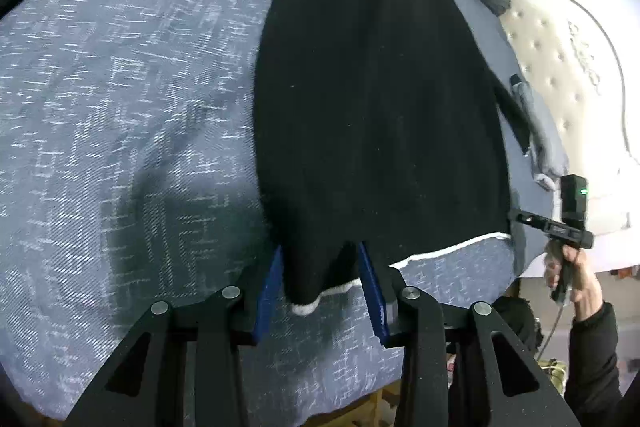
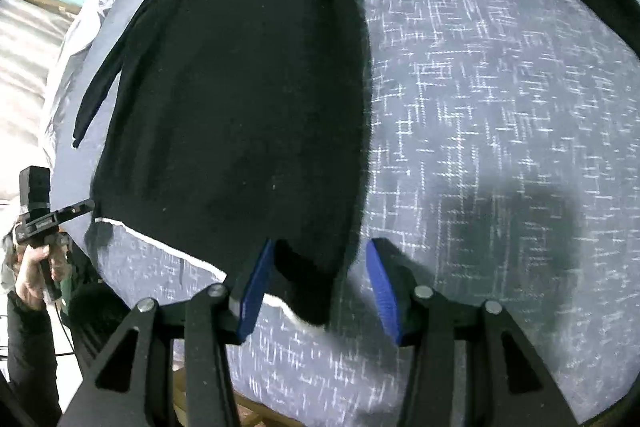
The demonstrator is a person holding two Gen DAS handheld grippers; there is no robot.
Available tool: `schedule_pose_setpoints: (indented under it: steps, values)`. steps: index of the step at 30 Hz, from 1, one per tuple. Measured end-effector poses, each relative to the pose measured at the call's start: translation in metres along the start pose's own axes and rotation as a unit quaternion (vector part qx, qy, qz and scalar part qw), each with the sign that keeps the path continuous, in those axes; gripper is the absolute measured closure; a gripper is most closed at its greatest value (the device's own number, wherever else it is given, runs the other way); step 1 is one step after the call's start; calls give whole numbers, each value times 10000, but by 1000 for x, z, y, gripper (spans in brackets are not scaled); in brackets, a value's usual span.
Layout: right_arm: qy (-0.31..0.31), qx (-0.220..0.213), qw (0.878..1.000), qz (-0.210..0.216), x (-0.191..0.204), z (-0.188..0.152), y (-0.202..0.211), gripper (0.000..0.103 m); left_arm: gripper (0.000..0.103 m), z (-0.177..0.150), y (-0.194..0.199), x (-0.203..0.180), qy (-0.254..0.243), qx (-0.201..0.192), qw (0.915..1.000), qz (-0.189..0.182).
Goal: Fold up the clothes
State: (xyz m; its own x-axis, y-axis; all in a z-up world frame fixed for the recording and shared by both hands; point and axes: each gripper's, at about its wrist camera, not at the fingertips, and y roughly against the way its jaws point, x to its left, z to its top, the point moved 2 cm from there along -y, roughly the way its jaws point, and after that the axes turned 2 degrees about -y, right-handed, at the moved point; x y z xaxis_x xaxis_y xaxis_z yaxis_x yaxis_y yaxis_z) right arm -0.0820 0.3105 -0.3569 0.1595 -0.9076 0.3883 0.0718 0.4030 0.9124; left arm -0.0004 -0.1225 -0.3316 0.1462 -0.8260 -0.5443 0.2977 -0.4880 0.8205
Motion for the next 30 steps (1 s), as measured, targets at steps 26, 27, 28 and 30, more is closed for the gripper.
schedule_pose_setpoints:
  steps: [26,27,28,30]
  values:
    - [726,-174,9972,-48,28,-37,38,100,99,-31,58,-20,-648,-89,9964,547]
    - [665,-146,9977,-62,24,-37,31,100,99,-33,51,-15,-587,-30,9968,546]
    - [623,-135,9980,-59,21,-37,28,100,99,-34,45,-11,-543,19,9971,537]
    - [573,-126,9983,16,19,-36,24,100,99,-36,38,-7,-470,77,9974,536]
